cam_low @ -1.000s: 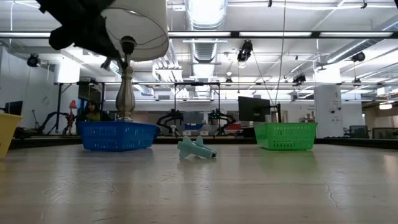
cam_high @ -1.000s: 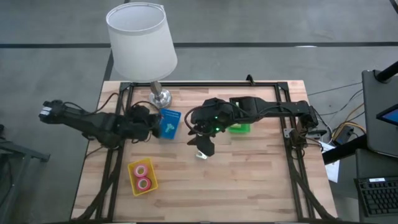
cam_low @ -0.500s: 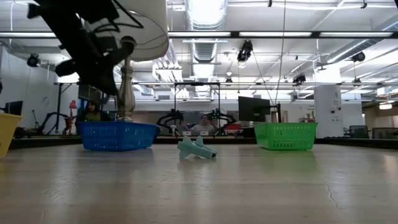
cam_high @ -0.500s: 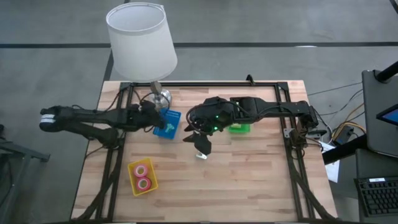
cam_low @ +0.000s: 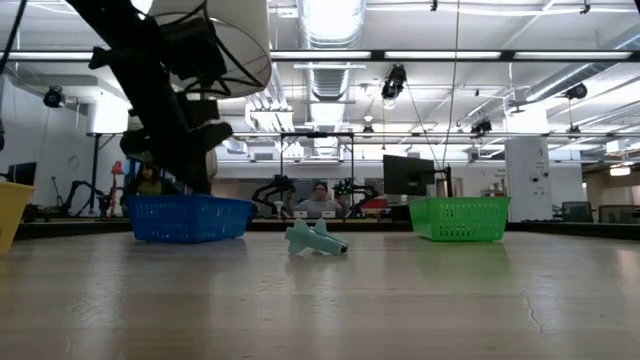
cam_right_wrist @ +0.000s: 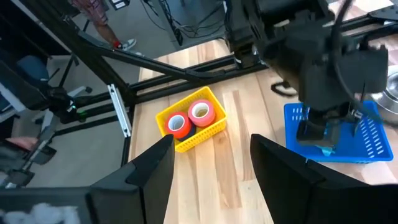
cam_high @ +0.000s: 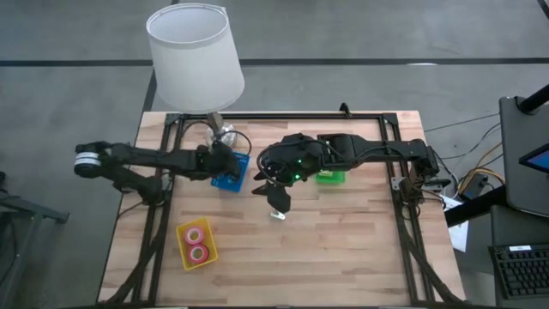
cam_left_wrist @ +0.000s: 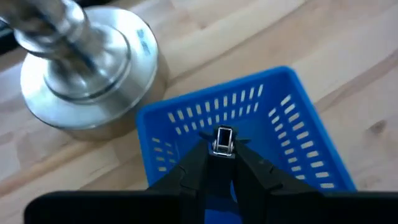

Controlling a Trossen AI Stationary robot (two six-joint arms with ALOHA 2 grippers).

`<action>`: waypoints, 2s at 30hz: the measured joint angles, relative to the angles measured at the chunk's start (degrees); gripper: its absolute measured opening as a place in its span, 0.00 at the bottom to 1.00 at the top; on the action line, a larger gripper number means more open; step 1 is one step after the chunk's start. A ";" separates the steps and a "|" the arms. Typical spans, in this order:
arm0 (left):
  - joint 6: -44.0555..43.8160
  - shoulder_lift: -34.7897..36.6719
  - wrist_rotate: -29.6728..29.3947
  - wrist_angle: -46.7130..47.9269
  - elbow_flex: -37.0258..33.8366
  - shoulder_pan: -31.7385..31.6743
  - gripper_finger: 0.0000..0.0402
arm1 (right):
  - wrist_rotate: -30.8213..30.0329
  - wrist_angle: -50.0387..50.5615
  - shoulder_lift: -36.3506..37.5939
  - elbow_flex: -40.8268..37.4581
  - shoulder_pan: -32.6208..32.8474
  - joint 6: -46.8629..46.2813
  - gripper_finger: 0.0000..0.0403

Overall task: Pick and place Stapler, Stapler remover, tape
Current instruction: Put the black staple remover into the blue bin, then put the light blue staple remover into the blue bin

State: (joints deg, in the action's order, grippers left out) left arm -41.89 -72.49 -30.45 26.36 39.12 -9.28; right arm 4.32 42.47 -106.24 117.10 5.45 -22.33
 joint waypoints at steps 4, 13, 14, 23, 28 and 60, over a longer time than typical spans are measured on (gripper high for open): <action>-0.77 -2.68 1.53 -0.39 0.61 -0.04 0.15 | -0.02 0.01 0.00 0.00 0.22 -0.17 0.50; -1.86 -4.47 2.48 -0.25 1.48 -0.11 0.27 | 0.00 0.04 0.00 0.00 0.42 -0.17 0.50; -1.90 -4.36 2.49 -0.25 1.48 -0.15 0.29 | 0.00 0.06 0.00 0.00 0.42 -0.15 0.50; -3.50 3.17 5.10 0.01 2.52 -0.28 0.38 | 0.02 0.61 0.00 -0.12 1.92 -1.25 0.50; -1.63 10.49 12.78 -0.76 5.04 1.88 0.37 | 0.04 0.76 0.00 -3.04 3.26 -4.61 0.50; -2.14 14.36 18.56 -40.84 14.16 28.16 0.33 | -3.38 -19.35 -0.50 -45.49 0.43 -17.62 0.50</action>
State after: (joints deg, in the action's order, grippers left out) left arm -44.03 -58.13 -11.90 -14.48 53.28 18.88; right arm 0.94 23.12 -106.74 71.61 5.88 -39.94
